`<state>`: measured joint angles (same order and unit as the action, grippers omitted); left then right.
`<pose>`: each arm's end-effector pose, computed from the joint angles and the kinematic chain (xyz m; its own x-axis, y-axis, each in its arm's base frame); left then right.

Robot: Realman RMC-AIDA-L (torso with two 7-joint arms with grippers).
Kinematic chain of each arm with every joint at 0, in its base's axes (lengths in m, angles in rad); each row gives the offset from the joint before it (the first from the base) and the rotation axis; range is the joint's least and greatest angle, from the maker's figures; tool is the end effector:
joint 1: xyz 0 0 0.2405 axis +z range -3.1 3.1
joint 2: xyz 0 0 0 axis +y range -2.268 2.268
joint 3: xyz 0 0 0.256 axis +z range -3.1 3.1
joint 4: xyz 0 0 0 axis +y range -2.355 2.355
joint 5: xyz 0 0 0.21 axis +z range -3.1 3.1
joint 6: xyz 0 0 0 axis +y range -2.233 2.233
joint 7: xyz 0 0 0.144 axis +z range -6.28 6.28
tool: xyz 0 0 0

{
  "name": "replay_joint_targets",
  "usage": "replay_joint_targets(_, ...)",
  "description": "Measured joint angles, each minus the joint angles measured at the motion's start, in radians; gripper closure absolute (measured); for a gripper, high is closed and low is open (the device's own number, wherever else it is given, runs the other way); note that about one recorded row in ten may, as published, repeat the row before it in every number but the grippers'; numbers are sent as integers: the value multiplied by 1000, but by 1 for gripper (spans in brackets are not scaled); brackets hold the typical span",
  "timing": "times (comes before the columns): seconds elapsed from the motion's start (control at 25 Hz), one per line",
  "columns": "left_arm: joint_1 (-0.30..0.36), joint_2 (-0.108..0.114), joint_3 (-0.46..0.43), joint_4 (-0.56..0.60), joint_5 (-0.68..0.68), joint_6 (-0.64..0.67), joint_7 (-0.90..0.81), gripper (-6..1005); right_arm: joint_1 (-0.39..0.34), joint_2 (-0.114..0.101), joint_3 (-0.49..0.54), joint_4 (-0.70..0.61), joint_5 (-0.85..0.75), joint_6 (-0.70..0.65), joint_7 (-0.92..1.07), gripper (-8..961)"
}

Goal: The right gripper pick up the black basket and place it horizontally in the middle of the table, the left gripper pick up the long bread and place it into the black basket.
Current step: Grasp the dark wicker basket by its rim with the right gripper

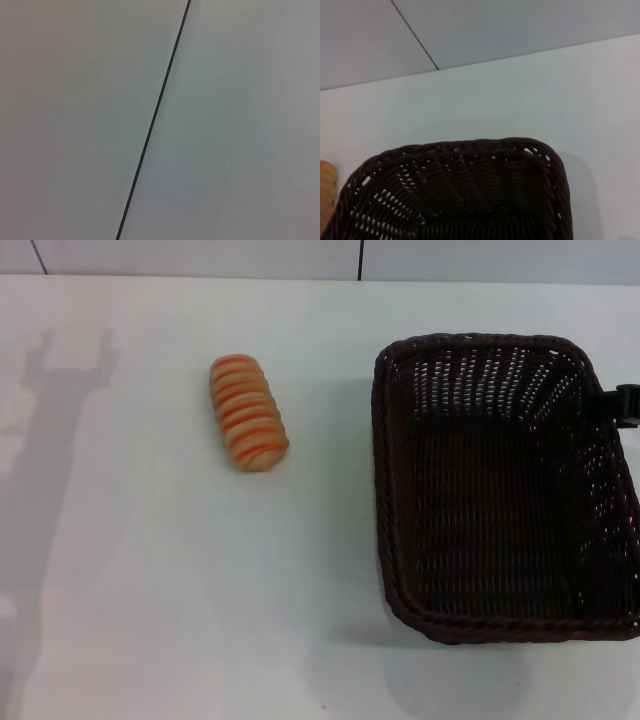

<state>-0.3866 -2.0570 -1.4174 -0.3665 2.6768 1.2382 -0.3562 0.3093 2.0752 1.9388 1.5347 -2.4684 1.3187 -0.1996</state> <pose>-0.3027 0.3528 0.0546 0.4542 -0.3328 0.8264 0.8582 -0.0853 -0.5061 0.2362 0.3452 0.0650 0.3488 -0.8298 -0.4357 -0.8923 -0.1518 -0.4253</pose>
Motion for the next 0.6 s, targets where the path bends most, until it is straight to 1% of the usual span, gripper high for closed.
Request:
replay_joint_targets(0.2,2,0,0,0,0,12,-1,144,8,-1,0,-29,4,-7,-9,228)
replay_joint_targets(0.6,6,0,0,0,0,18,-3,144,31,-1,-2,-83,6,-15,-24,259)
